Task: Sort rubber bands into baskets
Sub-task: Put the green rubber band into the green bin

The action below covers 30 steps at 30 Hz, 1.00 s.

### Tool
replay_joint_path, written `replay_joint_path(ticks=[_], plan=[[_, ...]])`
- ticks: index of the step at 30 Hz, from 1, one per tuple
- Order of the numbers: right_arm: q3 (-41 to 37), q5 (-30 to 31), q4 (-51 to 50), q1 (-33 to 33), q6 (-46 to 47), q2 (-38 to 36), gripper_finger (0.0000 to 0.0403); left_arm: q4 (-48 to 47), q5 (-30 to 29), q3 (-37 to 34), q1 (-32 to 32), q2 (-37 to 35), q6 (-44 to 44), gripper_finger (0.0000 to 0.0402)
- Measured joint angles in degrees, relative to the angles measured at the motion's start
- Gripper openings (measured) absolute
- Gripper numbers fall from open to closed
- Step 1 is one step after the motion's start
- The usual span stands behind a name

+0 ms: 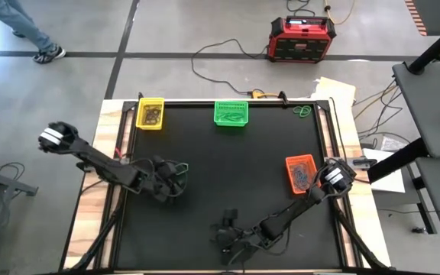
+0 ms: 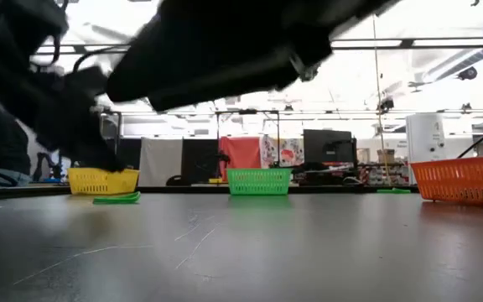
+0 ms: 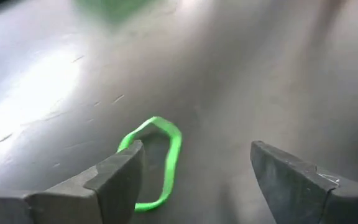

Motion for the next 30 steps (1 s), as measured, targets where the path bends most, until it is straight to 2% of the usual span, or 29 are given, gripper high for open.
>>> replay_joint_path(ticks=[3,9,13,19,26,30], plan=[[0.67,-0.01,-0.05,0.01,-1.66,-0.01,0.0224,2.14,-3.39,-2.38,-0.01,2.06,-1.61,0.0287],[0.72,-0.04,0.07,0.06,-1.56,0.32,0.0224,12.25,-9.58,-7.5,0.44,5.67,-2.6,0.0302],[0.72,-0.11,0.0,0.04,-1.27,1.12,0.0224,19.56,-9.48,-10.31,3.1,9.16,-5.1,0.0297],[0.72,-0.51,0.23,-0.07,-1.69,1.76,0.0224,34.01,-9.47,-11.01,5.84,15.56,3.11,0.0284],[0.72,-1.52,0.54,-0.34,-2.48,1.78,0.0224,37.77,-10.43,-10.99,8.52,22.25,-0.47,0.0274],[0.72,-1.52,0.89,-0.34,-3.83,1.78,0.0224,41.96,-11.93,-10.99,8.5,26.07,-1.11,0.0235]])
